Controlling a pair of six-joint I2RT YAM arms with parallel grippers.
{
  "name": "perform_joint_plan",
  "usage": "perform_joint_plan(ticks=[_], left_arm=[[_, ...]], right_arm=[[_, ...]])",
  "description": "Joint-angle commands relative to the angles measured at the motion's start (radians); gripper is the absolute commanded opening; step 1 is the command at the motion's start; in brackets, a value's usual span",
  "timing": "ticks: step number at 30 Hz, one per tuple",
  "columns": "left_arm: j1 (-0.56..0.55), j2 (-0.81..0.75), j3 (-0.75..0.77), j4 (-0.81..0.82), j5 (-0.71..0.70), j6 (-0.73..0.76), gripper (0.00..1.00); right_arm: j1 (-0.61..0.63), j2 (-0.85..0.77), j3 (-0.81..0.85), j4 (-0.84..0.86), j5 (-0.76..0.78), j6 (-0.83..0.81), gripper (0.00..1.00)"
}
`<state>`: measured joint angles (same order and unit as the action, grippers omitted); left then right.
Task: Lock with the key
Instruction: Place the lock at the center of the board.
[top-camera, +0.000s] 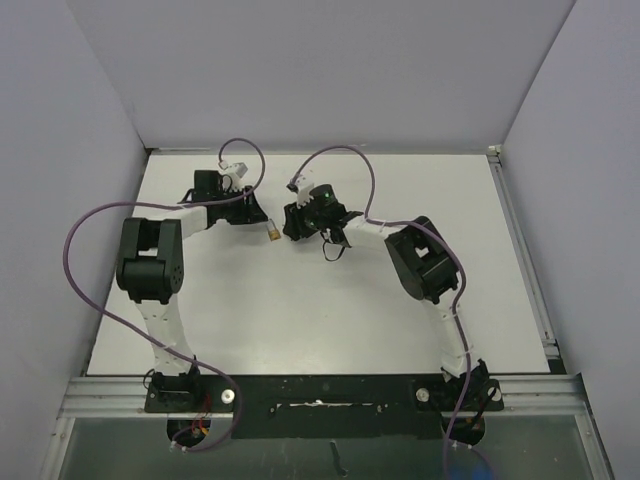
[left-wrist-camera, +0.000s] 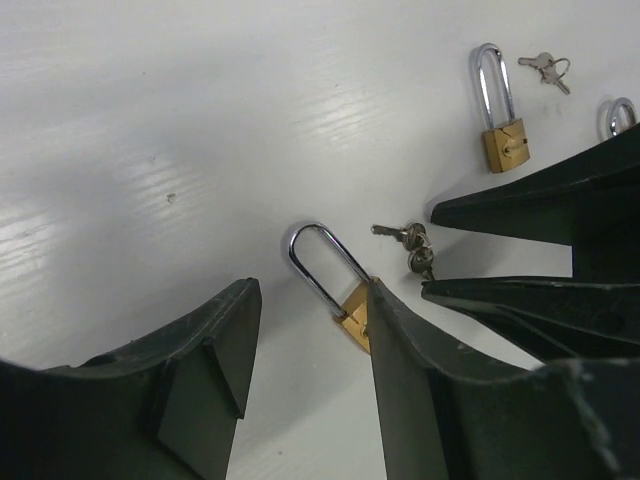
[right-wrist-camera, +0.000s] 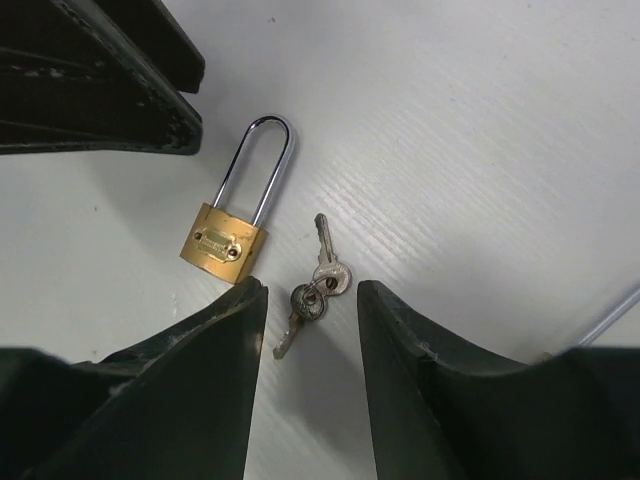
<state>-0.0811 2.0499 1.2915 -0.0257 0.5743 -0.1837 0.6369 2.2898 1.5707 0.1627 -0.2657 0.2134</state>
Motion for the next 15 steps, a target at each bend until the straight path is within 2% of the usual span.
perform_joint_plan(ticks=[1, 3, 4, 5, 6, 10, 15], left_arm=[[0.009, -0.190, -0.032, 0.078, -0.027, -0.006, 0.46], [0.009, -0.233, -0.056, 0.077, -0.038, 0.000, 0.49], [0.009, -0.257, -0.069, 0.075, -0.041, 0.003, 0.63], [0.009, -0.281, -0.089, 0.074, -0.045, 0.007, 0.93], [0.009, -0.305, -0.107, 0.074, -0.053, 0.009, 0.97], [0.008, -0.415, -0.189, 0.066, -0.105, 0.033, 0.98], [0.004, -0.552, -0.258, -0.019, -0.205, 0.099, 0.98]], right_arm=[[0.011, -0.150, -0.026, 0.047, 0.008, -0.030, 0.43], [0.011, -0.199, -0.049, 0.056, 0.011, -0.035, 0.43], [0.011, -0.229, -0.066, 0.061, 0.014, -0.039, 0.43], [0.010, -0.257, -0.084, 0.067, 0.023, -0.044, 0.43], [0.007, -0.290, -0.110, 0.073, 0.034, -0.048, 0.43], [-0.033, -0.430, -0.244, 0.115, 0.057, -0.041, 0.51], [-0.185, -0.630, -0.478, 0.220, 0.068, 0.048, 0.77]])
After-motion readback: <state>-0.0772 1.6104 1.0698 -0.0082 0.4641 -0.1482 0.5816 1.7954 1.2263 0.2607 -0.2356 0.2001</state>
